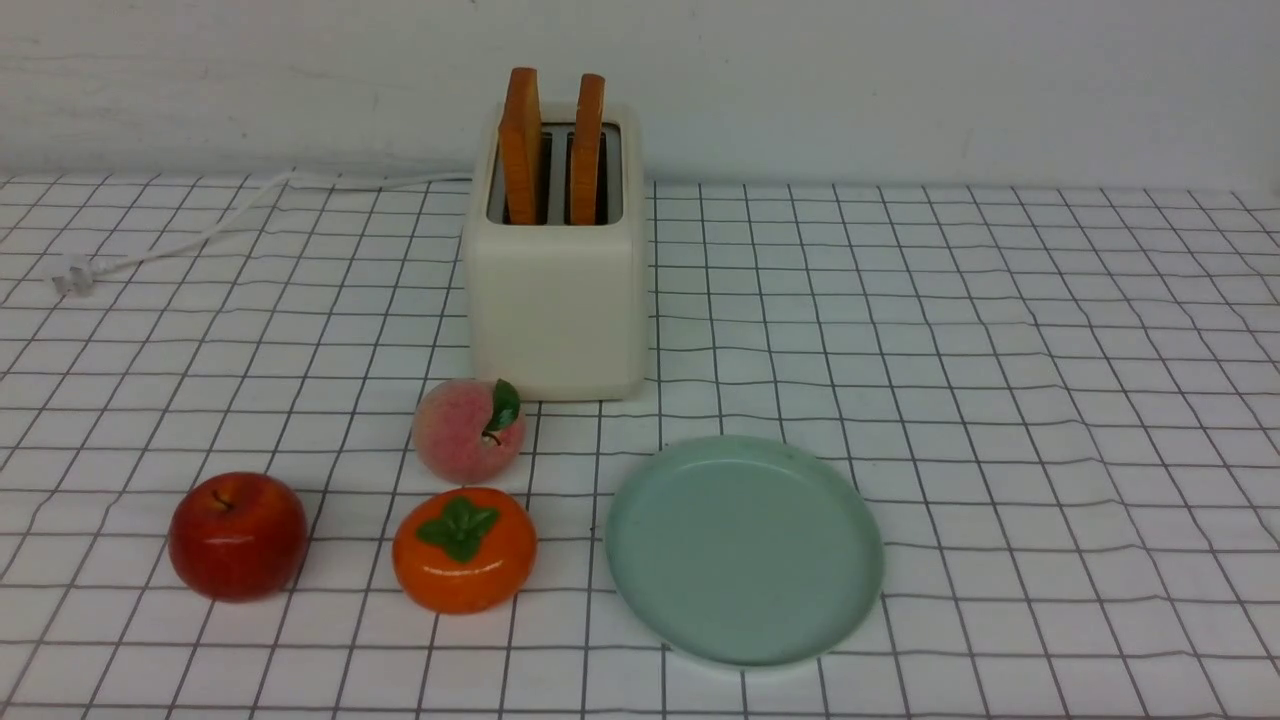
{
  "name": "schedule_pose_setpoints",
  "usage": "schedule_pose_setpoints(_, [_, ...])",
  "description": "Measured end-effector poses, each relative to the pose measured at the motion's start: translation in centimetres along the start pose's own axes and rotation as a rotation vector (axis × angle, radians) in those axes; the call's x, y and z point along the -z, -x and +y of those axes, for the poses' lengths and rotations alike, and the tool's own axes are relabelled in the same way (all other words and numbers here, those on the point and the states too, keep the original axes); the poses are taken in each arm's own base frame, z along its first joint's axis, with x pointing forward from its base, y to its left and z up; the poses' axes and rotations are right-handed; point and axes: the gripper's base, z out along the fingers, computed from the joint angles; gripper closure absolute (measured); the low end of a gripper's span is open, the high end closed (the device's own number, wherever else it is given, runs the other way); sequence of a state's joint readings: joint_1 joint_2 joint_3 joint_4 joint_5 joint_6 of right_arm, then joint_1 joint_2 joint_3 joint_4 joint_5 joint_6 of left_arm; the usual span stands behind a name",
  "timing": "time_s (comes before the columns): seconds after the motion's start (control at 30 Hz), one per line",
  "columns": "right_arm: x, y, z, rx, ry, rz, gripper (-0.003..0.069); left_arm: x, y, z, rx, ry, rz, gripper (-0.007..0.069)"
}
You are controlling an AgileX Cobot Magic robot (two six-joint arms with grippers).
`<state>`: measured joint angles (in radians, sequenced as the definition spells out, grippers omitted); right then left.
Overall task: Take toasted bread from bread machine on white checkered table place on plate.
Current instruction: 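Reach for a toast slice standing in the toaster with the left gripper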
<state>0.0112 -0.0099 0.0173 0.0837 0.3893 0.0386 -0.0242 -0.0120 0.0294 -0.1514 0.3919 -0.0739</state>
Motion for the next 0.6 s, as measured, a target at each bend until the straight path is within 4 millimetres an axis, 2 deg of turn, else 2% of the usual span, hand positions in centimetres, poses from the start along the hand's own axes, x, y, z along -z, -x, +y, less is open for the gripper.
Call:
schedule_pose_setpoints(0.43, [0.00,0.00,0.00,0.000,0.000,0.000,0.0418,0.02,0.58,-0.11,0.023,-0.013,-0.063,0.0386])
schedule_pose_setpoints(0.6, [0.00,0.00,0.00,0.000,0.000,0.000,0.0418,0.07,0.98,-0.55,0.175,-0.069,-0.102,0.0386])
